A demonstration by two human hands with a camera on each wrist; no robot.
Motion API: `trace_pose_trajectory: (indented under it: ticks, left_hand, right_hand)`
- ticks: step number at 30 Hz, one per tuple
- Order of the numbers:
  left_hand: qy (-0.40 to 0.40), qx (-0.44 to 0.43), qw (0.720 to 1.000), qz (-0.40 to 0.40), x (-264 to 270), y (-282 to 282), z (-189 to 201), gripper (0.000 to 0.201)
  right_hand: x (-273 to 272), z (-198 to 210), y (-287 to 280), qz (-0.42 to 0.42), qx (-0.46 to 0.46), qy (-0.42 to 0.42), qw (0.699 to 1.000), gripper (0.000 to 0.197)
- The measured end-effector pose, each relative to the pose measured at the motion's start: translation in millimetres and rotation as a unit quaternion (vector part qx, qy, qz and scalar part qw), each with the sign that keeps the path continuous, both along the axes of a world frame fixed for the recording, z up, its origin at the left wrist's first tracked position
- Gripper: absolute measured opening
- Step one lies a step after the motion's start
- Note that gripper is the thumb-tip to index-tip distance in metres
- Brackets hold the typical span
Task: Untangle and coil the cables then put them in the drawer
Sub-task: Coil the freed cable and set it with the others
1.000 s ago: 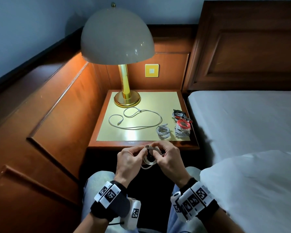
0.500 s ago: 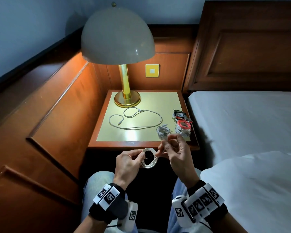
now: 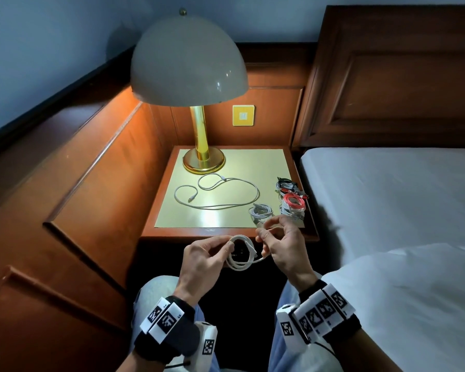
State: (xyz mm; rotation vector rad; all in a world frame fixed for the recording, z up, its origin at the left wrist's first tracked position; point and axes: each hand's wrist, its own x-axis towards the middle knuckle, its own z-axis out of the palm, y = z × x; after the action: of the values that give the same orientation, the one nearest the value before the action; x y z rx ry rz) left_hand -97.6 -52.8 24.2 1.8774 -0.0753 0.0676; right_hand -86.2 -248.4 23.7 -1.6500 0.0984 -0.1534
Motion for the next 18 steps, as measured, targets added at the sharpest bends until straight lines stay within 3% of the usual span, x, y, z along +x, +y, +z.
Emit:
trace_pose_trajectory:
  ticks: [5,9,14,18]
  left_hand:
    - [-0.024,0.014,0.999,-0.017,-2.8,-1.2,4.5,0.017]
    - [-0.023,0.012,1.0,-0.015,-1.2,-2.6,4.2,0.017]
    - [-0.005,0.03,0.999,-0.012,3.3,-3.3,-3.9,0.018]
    - [0.019,0.014,0.999,-0.03,5.8,-5.5,-7.6,0.015]
  right_hand:
    - [7.9,3.4,2.2,0.125,-0.008,0.09,0.988,0.011]
    - [2.6,5.9,0.7,0.189,-0.014,0.101,0.977,0.025]
    - [-1.8,-1.0,-2.4,0.2,-0.037,0.095,0.974,0.022]
    - [-4.8,-4.8,0.6,0.177,0.024,0.106,0.978,0.019]
